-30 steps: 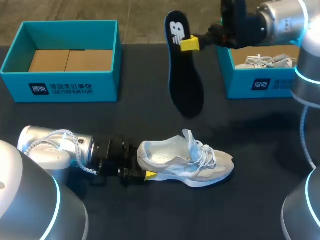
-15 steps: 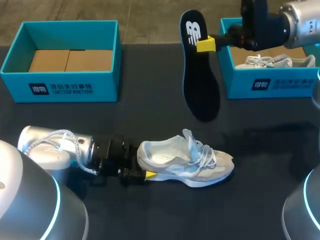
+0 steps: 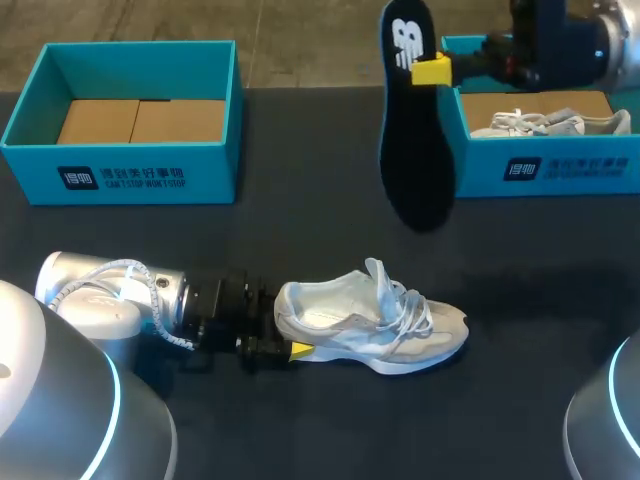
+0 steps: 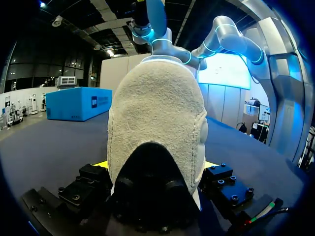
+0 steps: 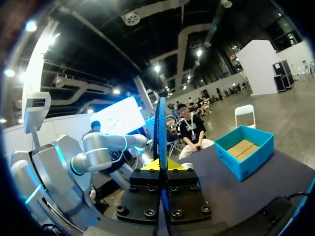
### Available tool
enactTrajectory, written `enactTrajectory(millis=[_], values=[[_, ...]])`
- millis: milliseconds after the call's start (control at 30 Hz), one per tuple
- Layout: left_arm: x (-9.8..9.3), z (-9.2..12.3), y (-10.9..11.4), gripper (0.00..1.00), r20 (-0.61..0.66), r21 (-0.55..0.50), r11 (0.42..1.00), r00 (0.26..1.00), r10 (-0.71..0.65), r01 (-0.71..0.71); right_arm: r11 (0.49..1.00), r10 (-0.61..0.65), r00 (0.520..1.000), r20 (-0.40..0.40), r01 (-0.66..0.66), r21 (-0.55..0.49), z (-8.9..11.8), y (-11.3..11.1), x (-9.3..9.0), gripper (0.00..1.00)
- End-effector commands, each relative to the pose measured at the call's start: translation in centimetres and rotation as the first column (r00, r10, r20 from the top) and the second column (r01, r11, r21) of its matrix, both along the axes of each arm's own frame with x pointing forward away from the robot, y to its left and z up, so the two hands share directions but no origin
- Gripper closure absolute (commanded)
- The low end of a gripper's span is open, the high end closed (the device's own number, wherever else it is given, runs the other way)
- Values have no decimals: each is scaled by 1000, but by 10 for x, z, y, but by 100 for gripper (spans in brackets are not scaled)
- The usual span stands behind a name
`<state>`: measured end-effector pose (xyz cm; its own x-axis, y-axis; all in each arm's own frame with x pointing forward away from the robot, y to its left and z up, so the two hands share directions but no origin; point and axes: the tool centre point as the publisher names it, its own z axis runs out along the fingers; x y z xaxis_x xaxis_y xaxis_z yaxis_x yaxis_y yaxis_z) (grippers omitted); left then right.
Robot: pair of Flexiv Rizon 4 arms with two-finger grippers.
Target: Take the shoe out of the shoebox, open the shoe tongue, remove and reinsert the insole, then place the shoe into the shoebox
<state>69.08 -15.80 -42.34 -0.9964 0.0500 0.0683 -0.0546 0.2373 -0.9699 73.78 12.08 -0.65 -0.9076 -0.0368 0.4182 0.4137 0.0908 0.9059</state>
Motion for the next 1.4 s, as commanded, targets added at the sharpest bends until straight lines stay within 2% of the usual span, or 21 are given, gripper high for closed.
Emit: enactTrajectory(millis=[33, 233, 467, 767, 1200, 1233, 1267, 1300, 1400], values=[[0, -3, 0, 100, -1, 4, 1000, 1000, 0, 0, 996, -90, 996, -9, 90, -13, -3, -25, -31, 100], [0, -3, 0, 100, -1, 4, 1000, 1000, 0, 0, 994, -104, 993, -47, 105, 11, -7, -33, -46, 100], [0, -3, 0, 100, -1, 4, 1000, 1000, 0, 0, 982, -181, 978, -107, 185, 28, -11, -34, -51, 100], [0, -3, 0, 100, -1, 4, 1000, 1000, 0, 0, 976, -212, 969, -123, 217, 32, -13, -45, -59, 100], [0, -3, 0, 100, 13, 25, 1000, 1000, -2, 1, 976, -212, 969, -123, 217, 32, -13, -45, -59, 100], [-1, -3, 1, 76, 10, 28, 1000, 1000, -5, 5, 976, -212, 969, -123, 217, 32, -13, -45, -59, 100], [-2, -4, 2, 33, 13, 35, 999, 1000, -2, 2, 976, -212, 969, -123, 217, 32, -13, -45, -59, 100], [-2, -5, 3, 0, 14, 38, 999, 1000, -1, 0, 976, -212, 969, -123, 217, 32, -13, -45, -59, 100], [-4, -8, 7, 0, 13, 40, 999, 1000, -2, 2, 976, -212, 969, -123, 217, 32, -13, -45, -59, 100]])
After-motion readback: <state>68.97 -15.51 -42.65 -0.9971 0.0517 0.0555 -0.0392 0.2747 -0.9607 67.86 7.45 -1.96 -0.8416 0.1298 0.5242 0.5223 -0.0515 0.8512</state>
